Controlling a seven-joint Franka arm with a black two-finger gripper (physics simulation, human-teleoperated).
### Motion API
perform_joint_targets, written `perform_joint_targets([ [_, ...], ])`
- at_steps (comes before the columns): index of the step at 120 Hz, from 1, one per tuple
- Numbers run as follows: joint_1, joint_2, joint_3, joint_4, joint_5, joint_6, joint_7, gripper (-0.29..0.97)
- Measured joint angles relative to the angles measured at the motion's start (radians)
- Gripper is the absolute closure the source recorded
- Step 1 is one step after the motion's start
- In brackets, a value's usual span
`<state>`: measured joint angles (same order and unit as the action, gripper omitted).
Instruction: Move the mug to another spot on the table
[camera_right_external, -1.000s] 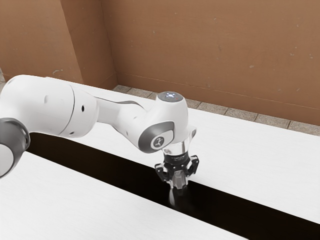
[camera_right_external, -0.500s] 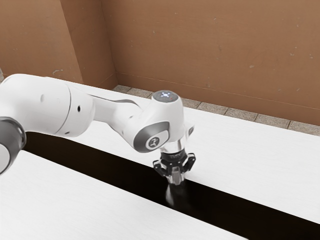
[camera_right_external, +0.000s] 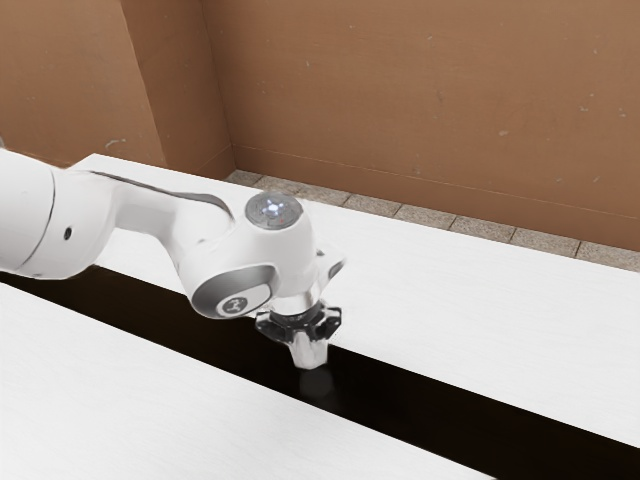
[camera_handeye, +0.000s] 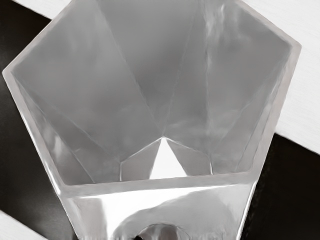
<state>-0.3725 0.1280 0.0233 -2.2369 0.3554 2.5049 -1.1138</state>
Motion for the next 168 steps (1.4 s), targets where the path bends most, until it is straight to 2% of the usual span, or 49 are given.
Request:
perform_joint_targets([
  [10, 0.045, -0.036, -0.001, -0.051, 0.153, 0.040, -0.012, 0.61],
  [17, 0.074, -0.049, -0.001, -0.069, 0.231, 0.063, -0.020, 0.62],
  [26, 0.096, -0.055, -0.001, -0.082, 0.294, 0.088, -0.030, 0.63],
  [43, 0.155, -0.093, -0.003, -0.154, 0.372, 0.139, -0.044, 0.63],
  [64, 0.212, -0.085, -0.002, -0.184, 0.410, 0.199, -0.059, 0.65],
  [90, 0.186, -0.063, -0.003, -0.191, 0.440, 0.271, -0.070, 0.64],
  [118, 0.245, -0.067, -0.004, -0.225, 0.482, 0.315, -0.074, 0.63],
  [140, 0.277, -0.067, -0.003, -0.245, 0.556, 0.370, -0.058, 0.62],
  [168, 0.287, -0.037, -0.003, -0.251, 0.576, 0.423, -0.030, 0.63],
])
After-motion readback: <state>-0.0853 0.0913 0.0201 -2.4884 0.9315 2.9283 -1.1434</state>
